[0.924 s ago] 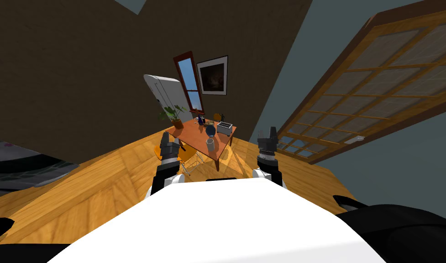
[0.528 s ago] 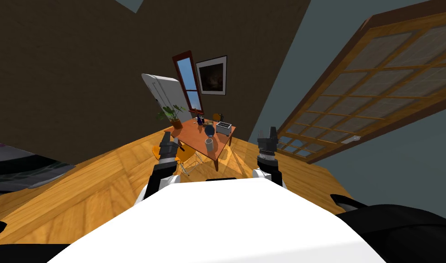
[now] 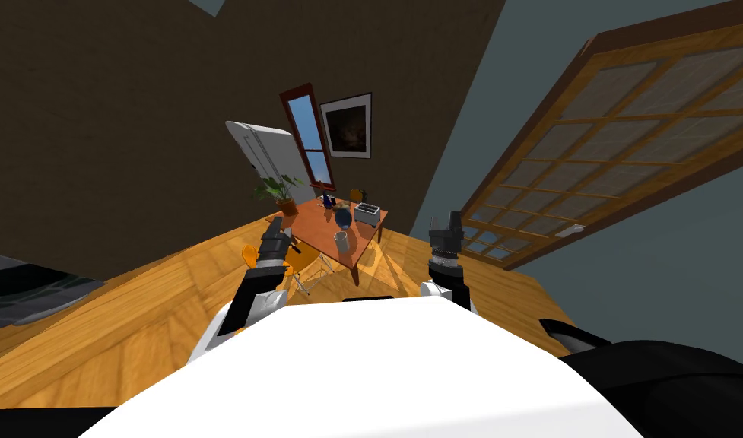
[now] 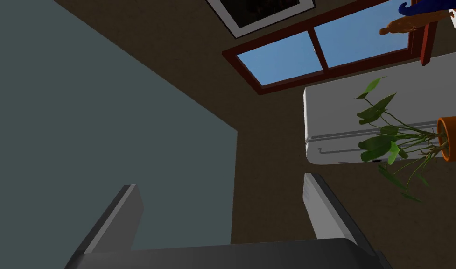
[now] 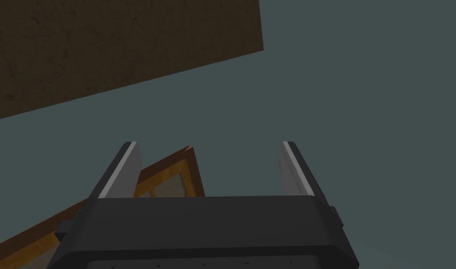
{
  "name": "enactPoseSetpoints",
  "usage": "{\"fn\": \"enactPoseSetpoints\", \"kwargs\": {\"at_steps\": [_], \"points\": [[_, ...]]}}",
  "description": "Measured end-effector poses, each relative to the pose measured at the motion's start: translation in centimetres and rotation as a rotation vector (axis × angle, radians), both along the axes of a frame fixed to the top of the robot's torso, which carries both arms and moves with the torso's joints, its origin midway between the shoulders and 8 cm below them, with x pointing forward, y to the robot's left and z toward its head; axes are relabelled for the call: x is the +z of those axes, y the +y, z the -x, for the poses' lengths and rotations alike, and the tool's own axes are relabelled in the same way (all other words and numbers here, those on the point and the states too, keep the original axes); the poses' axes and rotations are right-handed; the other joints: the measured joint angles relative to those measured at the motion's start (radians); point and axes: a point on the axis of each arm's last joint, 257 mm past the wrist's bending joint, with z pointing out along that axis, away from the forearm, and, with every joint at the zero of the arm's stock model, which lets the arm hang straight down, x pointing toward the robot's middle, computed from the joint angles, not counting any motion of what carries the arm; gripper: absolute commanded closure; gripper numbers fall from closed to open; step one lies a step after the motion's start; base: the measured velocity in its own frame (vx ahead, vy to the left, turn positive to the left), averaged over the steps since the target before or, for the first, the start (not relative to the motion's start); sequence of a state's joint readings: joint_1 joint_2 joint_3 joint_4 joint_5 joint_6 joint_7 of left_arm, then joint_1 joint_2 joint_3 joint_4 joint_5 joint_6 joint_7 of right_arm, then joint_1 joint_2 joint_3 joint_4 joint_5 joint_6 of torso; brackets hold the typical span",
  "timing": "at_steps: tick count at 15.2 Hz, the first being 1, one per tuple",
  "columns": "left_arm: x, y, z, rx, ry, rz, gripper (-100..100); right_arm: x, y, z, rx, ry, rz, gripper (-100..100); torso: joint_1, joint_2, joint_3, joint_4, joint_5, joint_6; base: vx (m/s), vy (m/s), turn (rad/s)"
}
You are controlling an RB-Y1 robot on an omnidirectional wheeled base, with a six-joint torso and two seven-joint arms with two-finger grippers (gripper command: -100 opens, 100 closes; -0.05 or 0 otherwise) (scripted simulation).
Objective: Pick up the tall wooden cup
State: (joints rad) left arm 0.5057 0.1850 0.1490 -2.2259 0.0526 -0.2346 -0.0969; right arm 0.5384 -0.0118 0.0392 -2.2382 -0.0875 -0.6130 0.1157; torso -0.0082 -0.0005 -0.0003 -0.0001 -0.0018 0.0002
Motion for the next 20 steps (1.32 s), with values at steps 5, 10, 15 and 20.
{"fn": "enactPoseSetpoints", "kwargs": {"at_steps": [5,10,15,20], "points": [[-0.7,2.2,-0.7,0.043,0.068,-0.023,-100,0.0,0.0,0.0,0.0,0.0,0.0,0,0.001,-0.001,-0.001,0.0,0.0,0.0,0.026,-0.101,-0.051],[-1.8,4.3,-1.2,0.092,0.137,-0.03,-100,0.0,0.0,0.0,0.0,0.0,0.0,0,0.003,-0.001,0.0,0.0,0.001,0.0,0.024,-0.076,-0.051],[-3.2,6.8,-1.6,0.147,0.215,-0.028,-100,0.0,0.0,0.0,0.0,0.0,0.0,0,0.003,-0.002,-0.001,0.0,0.001,0.0,0.033,-0.072,-0.041],[-4.7,9.0,-1.6,0.195,0.29,-0.021,-100,0.0,0.0,0.0,0.0,0.0,0.0,0,0.003,-0.002,-0.001,0.0,0.001,0.0,0.039,-0.067,-0.056]]}}
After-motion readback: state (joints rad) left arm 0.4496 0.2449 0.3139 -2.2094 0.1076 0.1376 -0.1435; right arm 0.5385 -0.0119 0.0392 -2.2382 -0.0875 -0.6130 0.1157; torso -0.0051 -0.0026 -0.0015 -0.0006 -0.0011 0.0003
